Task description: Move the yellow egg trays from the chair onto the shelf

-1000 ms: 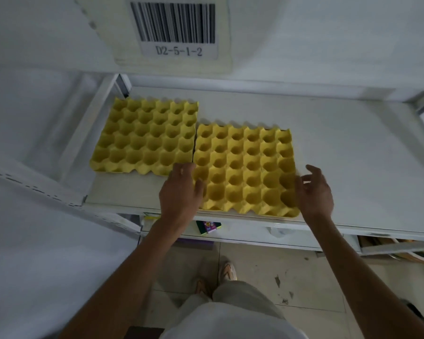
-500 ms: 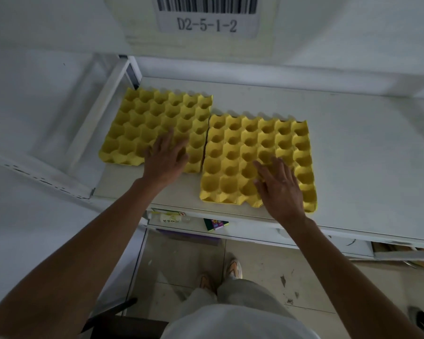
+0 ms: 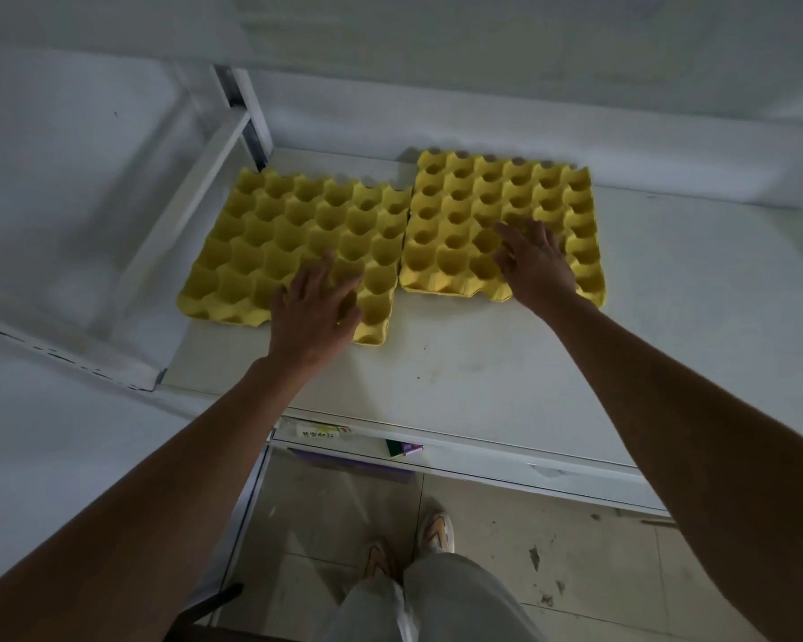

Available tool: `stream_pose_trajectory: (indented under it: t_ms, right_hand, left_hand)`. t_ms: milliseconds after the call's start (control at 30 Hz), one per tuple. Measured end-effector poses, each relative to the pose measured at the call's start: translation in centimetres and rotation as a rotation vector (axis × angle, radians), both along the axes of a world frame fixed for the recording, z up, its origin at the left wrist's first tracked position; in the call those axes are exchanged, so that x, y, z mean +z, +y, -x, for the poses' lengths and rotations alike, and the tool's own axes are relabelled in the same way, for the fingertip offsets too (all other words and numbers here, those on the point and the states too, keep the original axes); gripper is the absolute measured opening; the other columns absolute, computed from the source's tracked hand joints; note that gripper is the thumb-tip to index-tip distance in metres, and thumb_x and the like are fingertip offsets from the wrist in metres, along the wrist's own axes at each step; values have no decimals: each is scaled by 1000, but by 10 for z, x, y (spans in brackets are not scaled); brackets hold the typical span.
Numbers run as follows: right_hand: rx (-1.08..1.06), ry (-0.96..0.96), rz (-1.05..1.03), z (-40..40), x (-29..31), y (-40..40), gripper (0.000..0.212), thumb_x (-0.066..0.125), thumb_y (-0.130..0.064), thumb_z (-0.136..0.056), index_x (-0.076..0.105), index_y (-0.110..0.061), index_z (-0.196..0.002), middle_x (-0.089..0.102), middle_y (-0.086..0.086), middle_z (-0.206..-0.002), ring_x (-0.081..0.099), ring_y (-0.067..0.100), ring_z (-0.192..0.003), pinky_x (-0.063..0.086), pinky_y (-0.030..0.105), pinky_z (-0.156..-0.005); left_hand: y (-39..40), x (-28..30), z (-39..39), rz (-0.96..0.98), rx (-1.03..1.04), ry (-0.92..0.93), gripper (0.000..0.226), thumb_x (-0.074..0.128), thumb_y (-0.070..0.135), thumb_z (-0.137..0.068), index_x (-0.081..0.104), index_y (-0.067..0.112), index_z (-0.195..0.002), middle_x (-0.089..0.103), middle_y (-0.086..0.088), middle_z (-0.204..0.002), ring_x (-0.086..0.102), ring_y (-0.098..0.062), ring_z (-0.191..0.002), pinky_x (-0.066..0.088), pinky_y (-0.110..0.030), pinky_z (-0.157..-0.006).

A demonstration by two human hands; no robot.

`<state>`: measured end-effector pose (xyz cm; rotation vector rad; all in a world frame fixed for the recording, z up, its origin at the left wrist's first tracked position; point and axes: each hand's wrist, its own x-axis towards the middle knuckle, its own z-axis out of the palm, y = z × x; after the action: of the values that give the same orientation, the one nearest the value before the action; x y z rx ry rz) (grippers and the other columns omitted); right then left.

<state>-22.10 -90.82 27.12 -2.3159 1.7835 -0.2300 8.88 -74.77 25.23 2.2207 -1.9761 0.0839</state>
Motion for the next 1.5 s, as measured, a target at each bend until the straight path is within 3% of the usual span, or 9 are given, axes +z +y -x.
stream_pose_trajectory:
  t_ms: [367,600,933,1100,1200,1333,1500]
  right_hand:
    - [49,-11,-32,5,2,-19,51,44,-48,-102,34,-40,-152,31,8,-158,26,34,-149,45,60,-105]
    - [-17,15,-10,3,7,-12,50,46,-47,-102,37,-39,-151,37,7,-155,31,34,-146,38,59,-109]
    - [3,115,17,0,4,-13,39,41,-41,-104,56,-31,-139,42,12,-152,26,39,-146,41,56,-108]
    - [35,102,-48,3,15,-15,44,43,-40,-104,49,-30,-146,44,9,-154,25,39,-148,39,54,-112]
    - [91,86,-34,10,26,-13,53,42,-44,-102,44,-24,-151,41,9,-156,28,35,-149,30,52,-118]
    - [183,80,94,14,38,6,57,37,-45,-104,40,-14,-151,35,13,-160,26,32,-152,25,52,-122]
    - [530,125,266,-7,61,46,54,39,-36,-106,43,-6,-150,35,18,-161,28,32,-152,22,45,-123]
  left_hand:
    - [-1,2,1,-28,9,-8,58,37,57,-93,46,43,-149,27,-3,-171,43,-35,-145,42,-53,-105]
    - [3,6,1,-52,10,-34,60,35,56,-93,47,42,-150,25,-3,-171,43,-33,-146,41,-50,-107]
    - [8,21,7,-98,7,20,54,53,49,-95,48,42,-149,23,1,-172,36,-29,-151,38,-52,-113]
    - [10,33,13,-217,-12,-15,66,35,58,-91,39,41,-155,16,-3,-173,25,-36,-155,32,-61,-117]
    - [14,41,17,-233,7,17,68,39,61,-97,31,36,-159,13,-3,-174,16,-38,-158,21,-65,-123]
    - [45,59,29,-176,91,46,77,30,65,-98,25,25,-164,12,-1,-175,14,-34,-161,17,-58,-127]
    - [139,73,63,-144,330,54,75,30,59,-101,27,19,-164,16,-3,-174,15,-30,-161,17,-52,-129]
